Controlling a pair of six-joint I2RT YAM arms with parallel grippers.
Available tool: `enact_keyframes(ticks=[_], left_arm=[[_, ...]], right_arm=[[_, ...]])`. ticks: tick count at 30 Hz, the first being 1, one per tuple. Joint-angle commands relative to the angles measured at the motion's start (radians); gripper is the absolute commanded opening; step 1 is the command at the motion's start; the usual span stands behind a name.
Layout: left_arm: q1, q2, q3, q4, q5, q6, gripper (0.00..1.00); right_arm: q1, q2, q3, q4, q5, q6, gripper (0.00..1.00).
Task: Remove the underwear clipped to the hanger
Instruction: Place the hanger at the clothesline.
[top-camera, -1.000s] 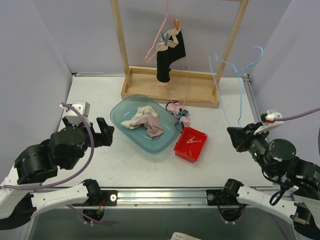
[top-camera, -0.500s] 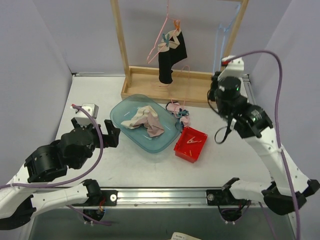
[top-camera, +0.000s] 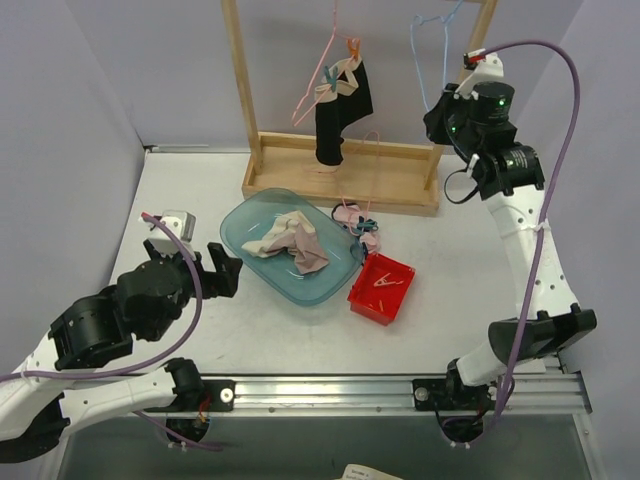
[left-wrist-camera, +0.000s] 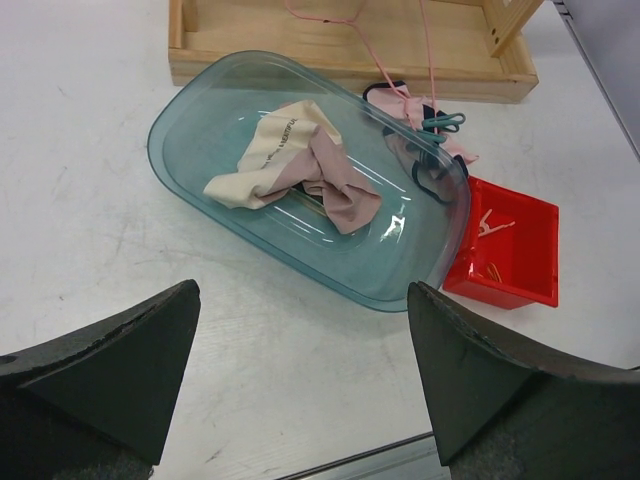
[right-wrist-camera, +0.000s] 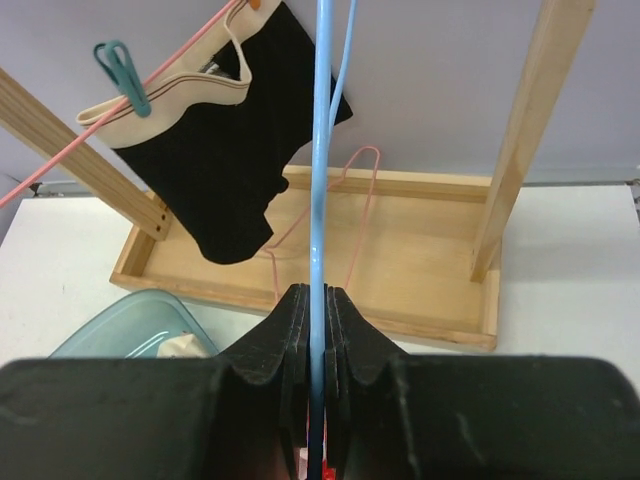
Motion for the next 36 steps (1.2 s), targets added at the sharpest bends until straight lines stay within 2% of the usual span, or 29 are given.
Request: enact_keyframes(ticks=[1, 3, 12, 27, 28, 29, 31, 32, 35, 36], left_arm=[[0.004, -0.013, -0.013, 0.068, 0.014, 0.009, 0.94], [0.006, -0.008, -0.015, 0.073, 0.02, 0.008, 0.94], [0.008, -0.007, -0.022, 0.079, 0.032, 0.005, 0.94], [0.009, 0.001, -0.015, 0.076, 0.036, 0.014, 0.94], [0.009, 0.001, -0.016, 0.076, 0.034, 0.015, 0.94], [0.009, 0.001, -0.016, 0.079, 0.031, 0.017, 0.94], [0.009, 0.007, -0.013, 0.08, 0.029, 0.023, 0.94], [0.011, 0.009, -0.012, 0.08, 0.029, 0.026, 0.94], [0.012, 0.019, -0.006, 0.089, 0.022, 0.037, 0.94], [0.014, 0.024, -0.006, 0.093, 0.019, 0.047, 0.94]], right_arm=[[-0.088, 0.047, 0.079, 0.028, -0.185, 0.007, 0.0], [-0.119, 0.071, 0.103, 0.021, -0.248, 0.011, 0.0], [-0.173, 0.128, 0.158, -0.004, -0.328, 0.014, 0.0], [-0.159, 0.001, -0.064, -0.055, -0.298, 0.057, 0.0], [-0.161, -0.011, -0.066, -0.056, -0.288, 0.057, 0.09], [-0.161, -0.014, -0.064, -0.058, -0.275, 0.055, 0.27], [-0.161, -0.031, -0.061, -0.059, -0.259, 0.058, 0.49], [-0.159, -0.036, -0.059, -0.058, -0.249, 0.058, 0.72], [-0.162, -0.048, -0.046, -0.058, -0.218, 0.064, 0.99], [-0.162, -0.056, -0.044, -0.056, -0.198, 0.066, 1.0]])
